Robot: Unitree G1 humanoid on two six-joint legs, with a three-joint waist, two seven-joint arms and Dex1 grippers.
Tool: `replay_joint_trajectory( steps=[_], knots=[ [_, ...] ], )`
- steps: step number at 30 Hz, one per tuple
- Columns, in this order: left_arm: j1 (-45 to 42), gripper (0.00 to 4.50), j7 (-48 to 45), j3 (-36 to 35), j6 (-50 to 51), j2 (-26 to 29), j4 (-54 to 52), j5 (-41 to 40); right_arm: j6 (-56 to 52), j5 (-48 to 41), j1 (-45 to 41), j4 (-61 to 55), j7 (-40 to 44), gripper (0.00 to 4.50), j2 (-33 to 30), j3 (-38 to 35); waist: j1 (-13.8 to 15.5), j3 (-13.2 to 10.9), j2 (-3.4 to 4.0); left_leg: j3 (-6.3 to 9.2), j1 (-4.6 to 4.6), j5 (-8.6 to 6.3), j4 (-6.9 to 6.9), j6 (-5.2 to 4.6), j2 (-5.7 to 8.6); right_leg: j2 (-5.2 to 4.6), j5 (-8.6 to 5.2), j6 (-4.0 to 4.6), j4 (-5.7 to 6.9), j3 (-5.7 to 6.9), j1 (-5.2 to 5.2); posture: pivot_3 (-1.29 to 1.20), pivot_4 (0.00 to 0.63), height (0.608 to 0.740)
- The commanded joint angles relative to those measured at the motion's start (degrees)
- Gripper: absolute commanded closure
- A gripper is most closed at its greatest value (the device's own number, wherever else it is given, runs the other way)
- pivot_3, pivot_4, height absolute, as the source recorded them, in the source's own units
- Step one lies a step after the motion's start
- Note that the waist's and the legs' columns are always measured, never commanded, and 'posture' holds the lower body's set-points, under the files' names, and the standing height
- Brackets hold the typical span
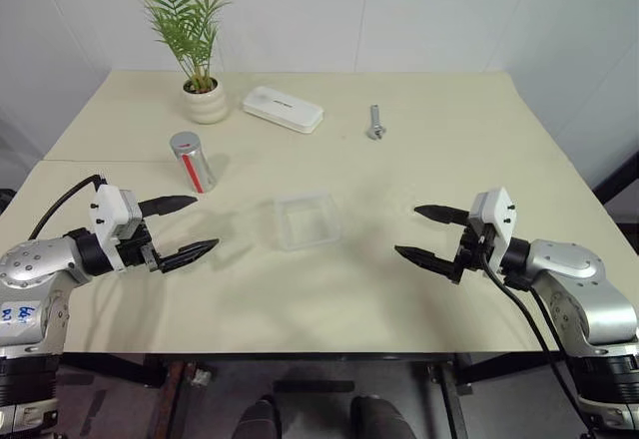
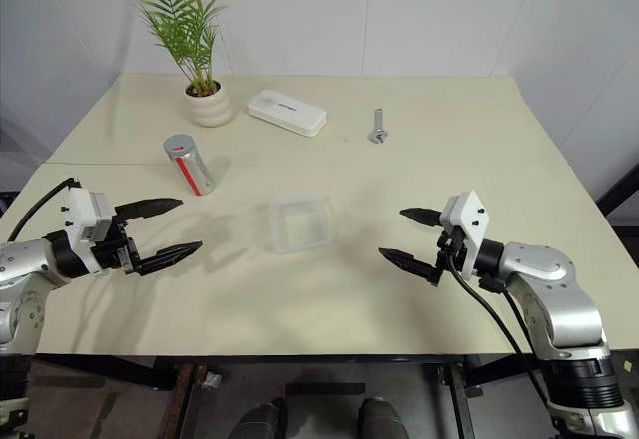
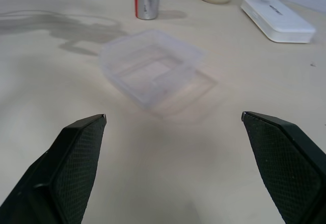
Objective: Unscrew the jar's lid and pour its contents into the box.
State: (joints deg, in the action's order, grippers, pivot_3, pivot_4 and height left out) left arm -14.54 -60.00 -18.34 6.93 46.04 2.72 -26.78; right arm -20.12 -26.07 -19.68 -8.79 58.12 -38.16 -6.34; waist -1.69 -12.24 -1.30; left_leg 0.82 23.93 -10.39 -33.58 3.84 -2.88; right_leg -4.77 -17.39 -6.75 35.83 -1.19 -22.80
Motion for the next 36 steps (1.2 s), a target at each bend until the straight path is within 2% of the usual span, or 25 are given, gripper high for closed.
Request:
replay_joint_trajectory(
  steps=[1,4,7,10,14,16,24,30,36],
  knots=[
    [1.86,0.04,2.85,-3.35,-1.08,-0.17,-2.8,0.04,0.02,-1.29,-1.76,-1.02,1.65,0.0,-0.14,1.2,0.02,0.0,0.0,0.0,0.0,0.0,-0.01,0.0,-0.02,0.02,0.0,0.01,0.0,0.0,0.0,0.0,0.15,0.74],
    [3.71,0.04,10.78,-5.05,0.54,-2.49,-4.61,1.75,-0.67,-1.87,-3.58,0.46,1.82,0.0,1.67,2.7,0.05,0.0,0.0,-0.04,-0.03,-0.01,-0.01,0.0,-0.04,0.04,0.01,0.05,0.0,-0.06,0.0,0.0,0.15,0.74],
    [6.09,0.04,23.43,-6.53,4.92,-8.59,-10.25,2.91,-2.25,-3.66,-7.65,0.78,1.39,0.0,4.97,4.32,-0.07,0.0,0.0,-0.15,-0.1,-0.01,-0.04,-0.01,-0.04,0.05,0.04,0.05,0.03,-0.24,0.0,0.0,0.15,0.74],
    [6.62,0.04,32.29,-4.7,7.03,-14.06,-14.23,6.1,-2.06,-3.78,-11.57,1.81,1.76,0.0,8.45,6.53,0.04,0.01,-0.03,-0.31,-0.19,-0.01,-0.09,-0.02,-0.04,0.15,0.21,-0.24,0.07,-0.58,0.01,0.0,0.15,0.74],
    [1.03,0.04,46.56,-2.14,8.43,-22.26,-12.53,12.0,-1.51,-4.03,-17.46,4.44,1.56,0.0,14.56,9.38,0.24,0.03,-0.08,-0.33,-0.22,0.0,-0.23,-0.04,-0.05,0.23,0.32,-0.25,0.1,-0.67,0.04,0.0,0.15,0.74],
    [-2.77,0.04,52.34,-0.7,7.42,-24.43,-8.48,16.44,-1.25,-4.43,-20.5,6.66,-0.13,0.0,19.29,10.0,0.16,0.04,-0.1,-0.33,-0.19,0.02,-0.32,-0.06,-0.04,0.25,0.41,-0.28,0.07,-0.67,0.07,0.0,0.15,0.74],
    [-14.93,0.04,63.45,1.28,2.48,-29.76,6.01,22.04,5.7,0.87,-26.55,13.92,-1.75,0.0,28.13,13.58,0.09,0.08,-0.17,-0.44,-0.19,0.02,-0.34,-0.06,-0.05,0.28,0.56,-0.35,0.05,-0.71,0.02,0.0,0.15,0.74],
    [-20.35,0.04,65.52,1.13,-2.0,-28.37,14.57,23.47,6.3,1.37,-26.84,13.47,-3.78,0.0,29.32,12.81,0.17,0.09,-0.17,-0.44,-0.08,-0.1,-0.29,0.01,-0.05,0.28,0.56,-0.43,0.01,-0.71,-0.05,0.0,0.15,0.74],
    [-26.18,0.04,64.1,1.72,-6.83,-25.62,25.15,23.7,5.76,1.72,-25.87,11.76,-5.02,0.0,29.09,12.93,0.12,0.09,-0.18,-0.5,0.27,-0.1,-0.3,0.02,-0.05,0.28,0.57,-0.45,0.11,-0.73,-0.53,0.0,0.15,0.74]
  ],
)
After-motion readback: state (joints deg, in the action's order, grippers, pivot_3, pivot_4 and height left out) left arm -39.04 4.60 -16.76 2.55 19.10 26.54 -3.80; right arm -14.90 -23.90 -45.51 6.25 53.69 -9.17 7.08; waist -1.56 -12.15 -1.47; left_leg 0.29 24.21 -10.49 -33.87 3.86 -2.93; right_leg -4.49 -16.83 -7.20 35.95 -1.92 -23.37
